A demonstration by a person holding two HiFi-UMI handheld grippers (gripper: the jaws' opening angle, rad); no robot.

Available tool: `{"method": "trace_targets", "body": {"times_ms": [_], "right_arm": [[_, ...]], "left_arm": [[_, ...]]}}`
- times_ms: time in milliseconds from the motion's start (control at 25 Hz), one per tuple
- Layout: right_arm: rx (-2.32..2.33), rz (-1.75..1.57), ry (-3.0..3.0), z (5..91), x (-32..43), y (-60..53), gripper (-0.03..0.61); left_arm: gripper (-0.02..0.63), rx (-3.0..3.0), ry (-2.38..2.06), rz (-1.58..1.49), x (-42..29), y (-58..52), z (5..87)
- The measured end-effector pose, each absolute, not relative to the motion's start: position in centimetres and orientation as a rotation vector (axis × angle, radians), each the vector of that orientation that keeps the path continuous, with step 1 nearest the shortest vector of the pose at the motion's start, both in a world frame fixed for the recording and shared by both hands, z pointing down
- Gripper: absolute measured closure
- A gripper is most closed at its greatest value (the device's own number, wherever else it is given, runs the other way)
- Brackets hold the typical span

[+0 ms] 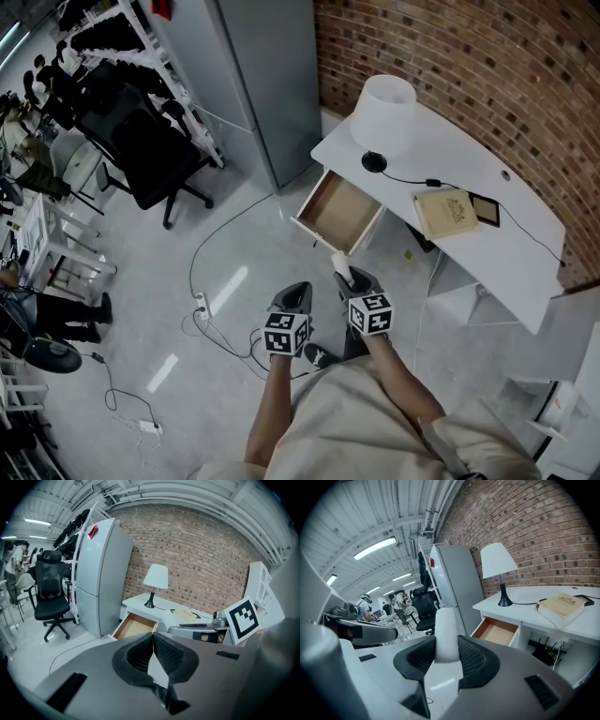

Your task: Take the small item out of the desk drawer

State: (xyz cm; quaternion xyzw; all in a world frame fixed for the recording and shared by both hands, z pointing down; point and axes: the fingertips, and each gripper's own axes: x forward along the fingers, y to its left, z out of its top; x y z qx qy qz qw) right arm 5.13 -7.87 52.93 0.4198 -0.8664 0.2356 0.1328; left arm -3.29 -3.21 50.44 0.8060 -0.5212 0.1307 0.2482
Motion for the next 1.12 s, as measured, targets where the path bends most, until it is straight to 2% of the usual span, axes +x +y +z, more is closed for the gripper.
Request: {"method": "trace_targets", "body": {"times_ms": [1120], "right_arm": [[1.166, 0.627, -2.522, 52.5, 3.2, -7.5, 0.417]], "left_arm": [[0.597, 2.193, -1.396, 0.367, -4.6, -2.6, 50.9]]}}
